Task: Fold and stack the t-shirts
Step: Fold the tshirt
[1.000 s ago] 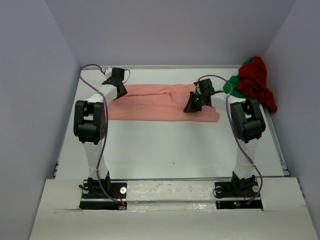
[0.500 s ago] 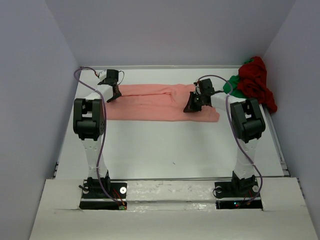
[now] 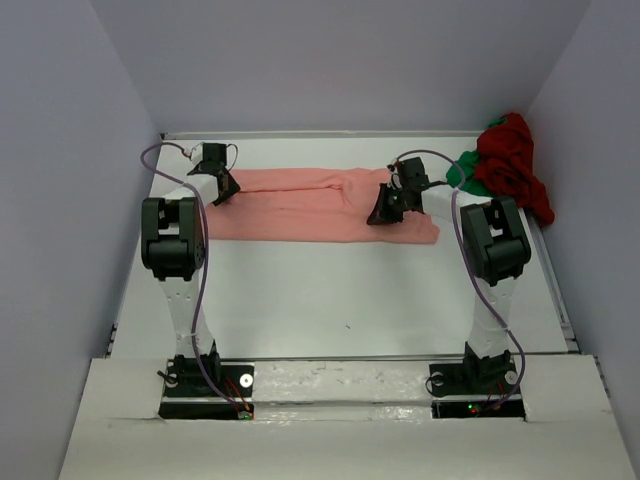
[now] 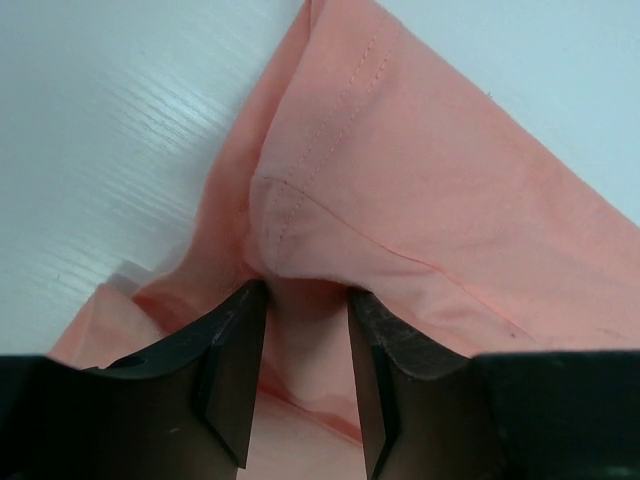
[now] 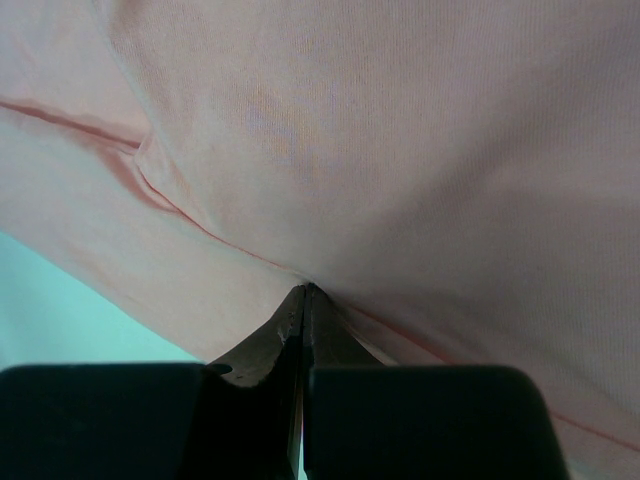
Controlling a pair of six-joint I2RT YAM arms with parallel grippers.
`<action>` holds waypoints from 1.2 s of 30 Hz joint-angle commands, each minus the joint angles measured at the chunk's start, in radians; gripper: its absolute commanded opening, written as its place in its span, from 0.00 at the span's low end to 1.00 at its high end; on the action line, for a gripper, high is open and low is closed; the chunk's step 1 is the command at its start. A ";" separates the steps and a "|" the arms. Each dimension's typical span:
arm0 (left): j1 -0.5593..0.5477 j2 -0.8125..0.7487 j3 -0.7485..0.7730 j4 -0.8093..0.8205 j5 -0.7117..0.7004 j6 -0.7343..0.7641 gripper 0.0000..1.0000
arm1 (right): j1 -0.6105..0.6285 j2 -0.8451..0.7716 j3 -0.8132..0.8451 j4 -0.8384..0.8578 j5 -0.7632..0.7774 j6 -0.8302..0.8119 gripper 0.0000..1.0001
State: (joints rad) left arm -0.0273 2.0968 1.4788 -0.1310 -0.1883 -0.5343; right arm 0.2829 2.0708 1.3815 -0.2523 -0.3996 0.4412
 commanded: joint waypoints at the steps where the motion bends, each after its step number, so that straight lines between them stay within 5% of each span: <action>1: 0.006 -0.055 -0.049 0.086 0.065 -0.024 0.48 | 0.006 -0.020 0.016 0.016 0.007 -0.019 0.00; 8: 0.018 -0.067 -0.091 0.123 0.130 -0.061 0.48 | 0.006 -0.021 0.016 0.016 0.008 -0.021 0.00; 22: 0.052 -0.072 0.000 -0.084 -0.226 -0.058 0.52 | 0.006 -0.020 0.014 0.015 0.004 -0.022 0.00; 36: 0.064 -0.213 -0.107 0.016 -0.192 -0.046 0.52 | 0.006 -0.021 0.014 0.015 0.001 -0.025 0.00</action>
State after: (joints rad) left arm 0.0681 2.0022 1.3834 -0.1680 -0.3527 -0.5934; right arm 0.2829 2.0708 1.3815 -0.2523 -0.4007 0.4404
